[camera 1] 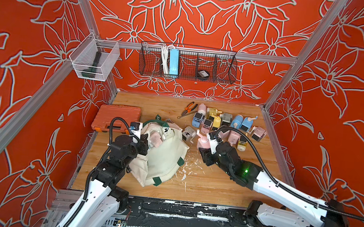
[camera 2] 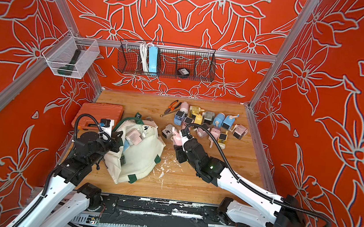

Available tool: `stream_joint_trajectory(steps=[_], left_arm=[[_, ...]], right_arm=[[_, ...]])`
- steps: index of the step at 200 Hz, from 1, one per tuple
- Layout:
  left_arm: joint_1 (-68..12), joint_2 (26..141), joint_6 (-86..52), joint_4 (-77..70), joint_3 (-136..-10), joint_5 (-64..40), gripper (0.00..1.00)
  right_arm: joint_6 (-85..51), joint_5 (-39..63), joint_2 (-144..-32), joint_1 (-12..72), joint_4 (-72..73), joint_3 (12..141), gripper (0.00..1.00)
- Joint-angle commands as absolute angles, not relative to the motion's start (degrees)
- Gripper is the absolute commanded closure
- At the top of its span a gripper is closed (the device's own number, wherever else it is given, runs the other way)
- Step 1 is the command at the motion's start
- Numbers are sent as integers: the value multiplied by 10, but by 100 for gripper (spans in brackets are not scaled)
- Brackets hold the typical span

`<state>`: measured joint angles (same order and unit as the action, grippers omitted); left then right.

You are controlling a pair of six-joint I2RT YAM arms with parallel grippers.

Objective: Take out the pencil sharpeners from the tote bags
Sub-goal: Place the pencil sharpener at the center of the board.

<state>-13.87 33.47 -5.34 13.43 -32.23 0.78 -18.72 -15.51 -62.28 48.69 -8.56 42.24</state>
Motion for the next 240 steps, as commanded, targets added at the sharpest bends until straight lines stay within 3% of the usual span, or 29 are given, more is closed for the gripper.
stream_joint_trajectory(steps=[1,101,218,240], left_arm=[[-135,323,-52,113,-319,8,100],[-135,321,-52,113,-319,8,100],[-135,321,-49,110,-316,4,100],[-135,321,-49,110,-316,4,100]], right_arm=[[-246,-187,-669,452,-78,424,57],[-343,-256,-954,428,2,543,57],[-398,-315,-1076,417,-1,611,52],[-404,-308,-1089,416,-5,625,46]])
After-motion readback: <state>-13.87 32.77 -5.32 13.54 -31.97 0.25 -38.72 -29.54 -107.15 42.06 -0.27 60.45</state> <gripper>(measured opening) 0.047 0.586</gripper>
